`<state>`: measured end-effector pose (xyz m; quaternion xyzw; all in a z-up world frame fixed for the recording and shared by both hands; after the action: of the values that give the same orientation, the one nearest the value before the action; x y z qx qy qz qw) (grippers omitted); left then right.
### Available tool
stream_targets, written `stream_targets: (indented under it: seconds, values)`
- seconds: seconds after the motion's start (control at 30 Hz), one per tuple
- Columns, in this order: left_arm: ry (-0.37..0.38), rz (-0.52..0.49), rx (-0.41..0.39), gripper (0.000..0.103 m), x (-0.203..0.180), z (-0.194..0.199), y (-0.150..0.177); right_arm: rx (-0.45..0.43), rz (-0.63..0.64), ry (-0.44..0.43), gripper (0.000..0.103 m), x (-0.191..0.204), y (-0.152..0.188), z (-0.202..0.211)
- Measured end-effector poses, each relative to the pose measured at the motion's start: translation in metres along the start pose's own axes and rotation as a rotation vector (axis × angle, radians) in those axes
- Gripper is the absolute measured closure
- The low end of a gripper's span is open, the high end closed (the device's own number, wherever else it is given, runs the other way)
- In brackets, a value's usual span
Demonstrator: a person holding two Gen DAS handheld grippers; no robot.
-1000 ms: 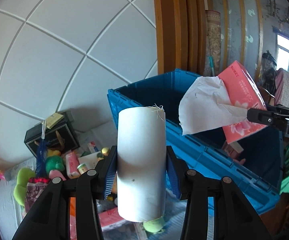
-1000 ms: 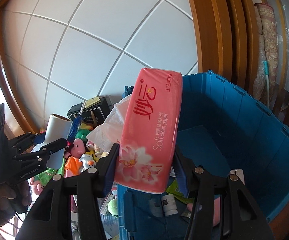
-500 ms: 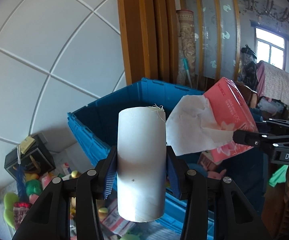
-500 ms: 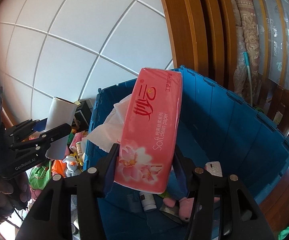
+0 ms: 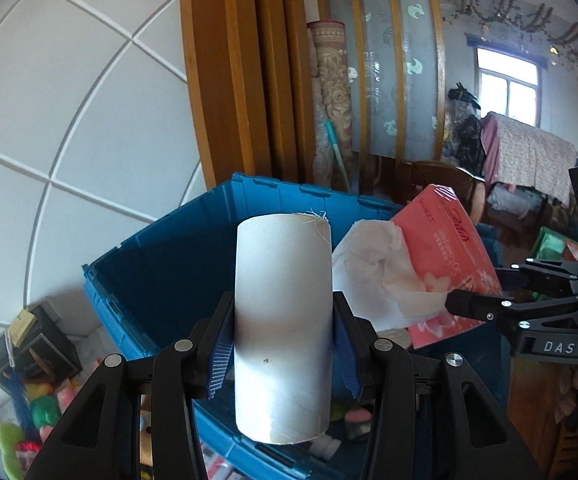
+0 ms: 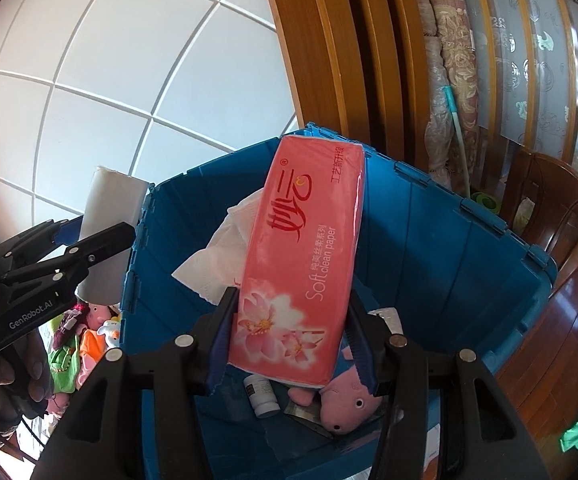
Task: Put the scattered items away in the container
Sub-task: 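Lift the paper roll and tissue pack and carry both over the blue crate, then lower both tools into the crate and open them to release the items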
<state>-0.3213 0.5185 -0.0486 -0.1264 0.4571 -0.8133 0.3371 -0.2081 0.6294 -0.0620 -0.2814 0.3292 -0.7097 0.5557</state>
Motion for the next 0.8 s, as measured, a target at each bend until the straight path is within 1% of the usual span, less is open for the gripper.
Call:
stream_targets:
  seconds: [0.2, 0.43, 0.8]
  values:
    - [0.026, -0.02, 0.01, 0.059, -0.019, -0.015, -0.01, 0.008, -0.026, 0.026, 0.053, -0.019, 0.003, -0.002]
    - [0.033, -0.04, 0.033, 0.059, -0.034, -0.03, -0.012, 0.023, -0.034, 0.033, 0.053, -0.03, 0.003, -0.004]
    - [0.029, -0.038, 0.046, 0.059, -0.038, -0.045, -0.016, 0.064, -0.023, 0.033, 0.053, -0.041, -0.001, -0.023]
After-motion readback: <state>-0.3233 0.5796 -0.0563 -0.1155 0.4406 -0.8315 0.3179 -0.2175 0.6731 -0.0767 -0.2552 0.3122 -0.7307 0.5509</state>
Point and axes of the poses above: each gripper's, at about its wrist camera, not at the fingertips, and z roughly against the way its jaws point, x to its left, y to its underside, the point moved 6 cm from there along -z, roughly the way its jaws point, and after that the axes turned 12 degrees about z, right-handed, at the moved point
